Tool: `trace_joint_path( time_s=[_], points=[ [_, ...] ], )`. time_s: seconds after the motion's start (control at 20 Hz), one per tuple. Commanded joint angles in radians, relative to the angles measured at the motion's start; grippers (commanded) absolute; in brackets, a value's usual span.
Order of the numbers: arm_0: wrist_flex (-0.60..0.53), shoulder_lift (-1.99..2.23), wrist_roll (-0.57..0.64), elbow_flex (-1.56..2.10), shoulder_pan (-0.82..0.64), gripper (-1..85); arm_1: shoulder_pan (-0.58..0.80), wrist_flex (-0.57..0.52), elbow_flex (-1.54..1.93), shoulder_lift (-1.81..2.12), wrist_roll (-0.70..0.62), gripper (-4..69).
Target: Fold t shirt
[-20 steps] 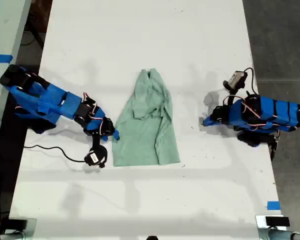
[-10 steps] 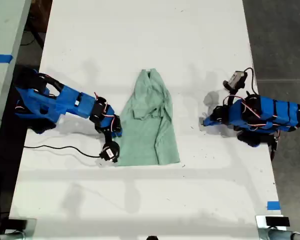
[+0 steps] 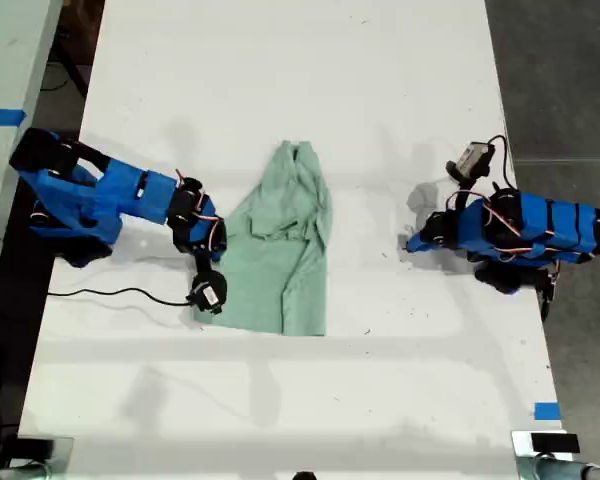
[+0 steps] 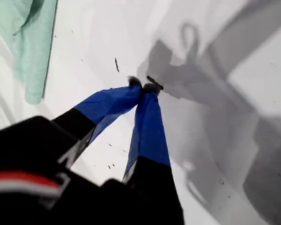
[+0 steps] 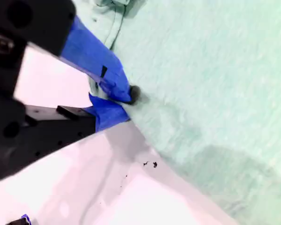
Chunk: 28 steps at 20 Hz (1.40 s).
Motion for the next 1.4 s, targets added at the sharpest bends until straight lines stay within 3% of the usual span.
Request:
trace_joint_path(
  time_s=[0.0, 0.3, 0.4, 0.85, 0.95, 1.15, 1.35],
  points=[
    [0.092, 0.094, 0.034, -0.121, -0.044, -0.2, -0.003, 0.000, 0.003, 0.006, -0.021, 1.2],
    [0.212, -0.357, 0.229, -0.765, -0.084, -0.2, -0.003, 0.000, 0.003, 0.006, -0.021, 1.2],
    [0.196, -0.486, 0.262, -0.913, -0.097, -0.2, -0.003, 0.000, 0.003, 0.006, -0.021, 1.2],
    [-0.094, -0.597, 0.357, -0.917, -0.078, -0.2, -0.003, 0.000, 0.003, 0.006, -0.020, 1.2],
    [-0.121, -0.617, 0.365, -0.917, -0.077, 4.3, -0.003, 0.000, 0.003, 0.006, -0.020, 1.2],
    [-0.112, -0.595, 0.399, -0.917, -0.083, 21.6, -0.003, 0.000, 0.003, 0.006, -0.020, 1.2],
    [0.005, -0.457, 0.431, -0.913, -0.118, 18.3, -0.003, 0.000, 0.003, 0.006, -0.020, 1.2]
  ],
)
